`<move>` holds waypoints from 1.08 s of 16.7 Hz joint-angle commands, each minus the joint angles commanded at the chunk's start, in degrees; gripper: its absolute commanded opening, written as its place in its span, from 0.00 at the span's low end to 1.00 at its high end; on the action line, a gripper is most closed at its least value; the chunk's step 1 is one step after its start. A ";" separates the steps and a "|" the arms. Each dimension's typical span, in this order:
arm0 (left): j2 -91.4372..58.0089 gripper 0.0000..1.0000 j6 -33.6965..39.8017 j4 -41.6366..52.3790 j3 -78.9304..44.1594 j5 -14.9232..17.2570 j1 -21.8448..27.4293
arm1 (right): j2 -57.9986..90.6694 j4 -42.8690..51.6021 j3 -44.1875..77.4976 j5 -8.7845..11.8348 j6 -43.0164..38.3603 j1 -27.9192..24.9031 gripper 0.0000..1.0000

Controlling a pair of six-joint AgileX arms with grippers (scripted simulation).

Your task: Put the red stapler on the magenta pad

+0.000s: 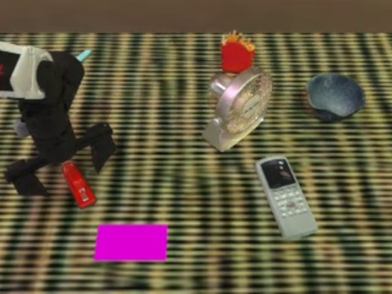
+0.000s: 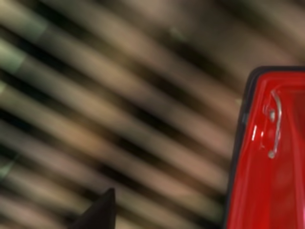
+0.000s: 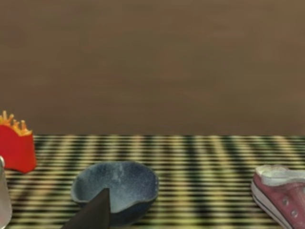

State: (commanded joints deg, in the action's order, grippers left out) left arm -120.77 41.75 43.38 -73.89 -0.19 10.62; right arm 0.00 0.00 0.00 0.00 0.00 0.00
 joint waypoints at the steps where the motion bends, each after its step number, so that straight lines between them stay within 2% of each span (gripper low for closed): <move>1: 0.00 0.77 0.00 0.00 0.00 0.00 0.00 | 0.00 0.00 0.00 0.00 0.00 0.00 1.00; 11: 0.00 0.02 0.00 0.00 0.00 0.00 0.00 | 0.00 0.00 0.00 0.00 0.00 0.00 1.00; 18: 0.00 0.00 0.00 0.00 0.00 0.00 0.00 | 0.00 0.00 0.00 0.00 0.00 0.00 1.00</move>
State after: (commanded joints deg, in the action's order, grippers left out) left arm -120.77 41.75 43.38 -73.89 -0.19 10.62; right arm 0.00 0.00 0.00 0.00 0.00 0.00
